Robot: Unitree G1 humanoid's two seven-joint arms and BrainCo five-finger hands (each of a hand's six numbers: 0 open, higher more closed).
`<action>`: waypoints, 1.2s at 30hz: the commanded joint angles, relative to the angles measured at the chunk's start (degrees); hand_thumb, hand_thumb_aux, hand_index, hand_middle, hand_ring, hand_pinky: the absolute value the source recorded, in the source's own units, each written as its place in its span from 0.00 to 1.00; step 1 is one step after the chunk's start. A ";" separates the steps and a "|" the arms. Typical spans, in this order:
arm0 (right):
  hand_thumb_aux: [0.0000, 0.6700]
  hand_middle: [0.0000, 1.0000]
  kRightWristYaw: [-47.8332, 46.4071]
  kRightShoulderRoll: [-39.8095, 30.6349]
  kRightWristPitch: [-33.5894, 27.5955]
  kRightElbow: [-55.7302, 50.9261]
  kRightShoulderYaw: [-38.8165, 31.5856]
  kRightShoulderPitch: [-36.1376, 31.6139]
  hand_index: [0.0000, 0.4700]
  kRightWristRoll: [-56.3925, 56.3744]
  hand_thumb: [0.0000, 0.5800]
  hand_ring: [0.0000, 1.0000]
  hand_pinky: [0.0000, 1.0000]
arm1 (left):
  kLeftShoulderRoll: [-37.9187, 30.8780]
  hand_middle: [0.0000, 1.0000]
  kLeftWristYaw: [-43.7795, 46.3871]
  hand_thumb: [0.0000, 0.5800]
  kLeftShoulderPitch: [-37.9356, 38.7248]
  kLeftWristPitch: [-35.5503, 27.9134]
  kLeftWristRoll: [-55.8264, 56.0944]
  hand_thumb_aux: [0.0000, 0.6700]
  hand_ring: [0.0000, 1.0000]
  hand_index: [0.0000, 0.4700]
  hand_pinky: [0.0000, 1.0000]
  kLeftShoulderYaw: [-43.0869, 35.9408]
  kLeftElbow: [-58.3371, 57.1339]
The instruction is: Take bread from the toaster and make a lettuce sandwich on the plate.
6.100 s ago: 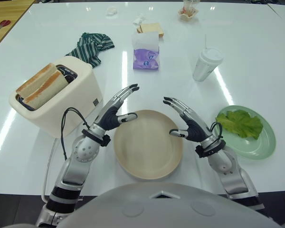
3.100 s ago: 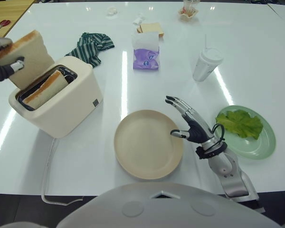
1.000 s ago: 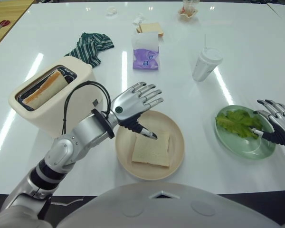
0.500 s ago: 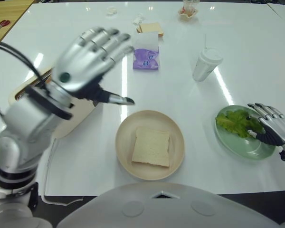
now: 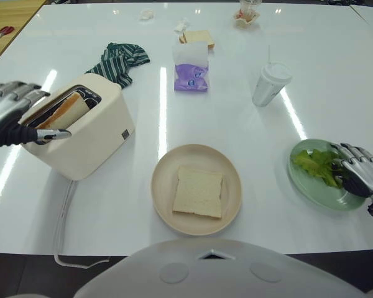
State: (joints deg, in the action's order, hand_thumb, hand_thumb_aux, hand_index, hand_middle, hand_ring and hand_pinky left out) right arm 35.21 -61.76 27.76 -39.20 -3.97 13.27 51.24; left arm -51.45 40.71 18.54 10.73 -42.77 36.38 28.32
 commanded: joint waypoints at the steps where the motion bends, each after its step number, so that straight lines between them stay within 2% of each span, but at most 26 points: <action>1: 1.00 0.00 -0.57 -0.60 0.66 4.10 -0.25 1.99 1.00 -1.85 1.00 0.00 0.00 | 0.27 0.00 -0.18 0.00 0.58 -1.62 -2.96 0.00 0.00 0.00 0.00 -3.45 -0.46; 4: 1.00 0.00 -1.01 -1.23 0.65 11.35 2.43 5.29 1.00 -3.95 1.00 0.00 0.00 | -0.03 0.00 -2.52 0.00 -1.78 -3.47 -4.94 0.00 0.00 0.00 0.00 -4.39 -1.12; 5: 1.00 0.00 -1.43 -1.48 0.67 14.47 3.95 6.56 1.00 -4.86 1.00 0.00 0.00 | 0.35 0.00 -3.30 0.87 -3.05 -4.16 -4.39 0.64 0.00 0.64 0.00 -4.57 -0.46; 6: 1.00 0.00 -2.02 -1.62 0.72 17.26 5.49 7.67 1.00 -5.85 1.00 0.00 0.00 | 0.85 0.00 -4.36 1.00 -4.56 -4.74 -3.70 1.00 0.00 1.00 0.00 -4.63 0.49; 12: 1.00 0.00 -6.19 -0.85 -0.23 27.69 12.02 12.31 1.00 -8.06 1.00 0.00 0.00 | 2.99 0.00 -7.93 1.00 -10.03 -8.00 0.25 1.00 0.00 1.00 0.00 -4.85 3.63; 19: 1.00 0.00 -9.31 0.83 0.30 32.23 15.94 14.34 1.00 -8.94 1.00 0.00 0.00 | 3.72 0.00 -7.09 1.00 -5.70 -8.00 0.96 1.00 0.00 1.00 0.00 -6.27 3.45; 20: 1.00 0.00 -9.62 1.03 0.47 32.33 16.22 14.38 1.00 -8.96 1.00 0.00 0.00 | 3.63 0.00 -7.27 0.95 -5.28 -7.93 0.77 0.78 0.00 0.78 0.00 -6.20 3.50; 21: 1.00 0.00 -9.89 1.22 0.60 32.39 16.46 14.39 1.00 -8.92 1.00 0.00 0.00 | 3.57 0.00 -7.45 0.30 -5.06 -7.98 0.72 0.16 0.00 0.16 0.00 -6.07 3.48; 22: 1.00 0.00 -10.06 1.38 0.74 32.34 16.61 14.38 1.00 -8.83 1.00 0.00 0.00 | 3.47 0.00 -7.54 0.00 -4.93 -8.18 0.66 0.00 0.00 0.00 0.00 -5.82 3.38; 36: 1.00 0.00 -10.96 3.27 2.28 32.03 18.22 15.01 1.00 -8.03 1.00 0.00 0.00 | 2.44 0.00 -8.73 0.00 -3.84 -8.70 -1.29 0.00 0.00 0.00 0.00 -8.79 -0.42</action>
State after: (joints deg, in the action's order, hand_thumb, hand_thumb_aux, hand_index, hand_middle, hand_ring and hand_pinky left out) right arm 24.95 -59.19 29.54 -7.15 13.88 28.13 42.97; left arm -48.67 32.05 14.09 1.98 -42.79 29.10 28.89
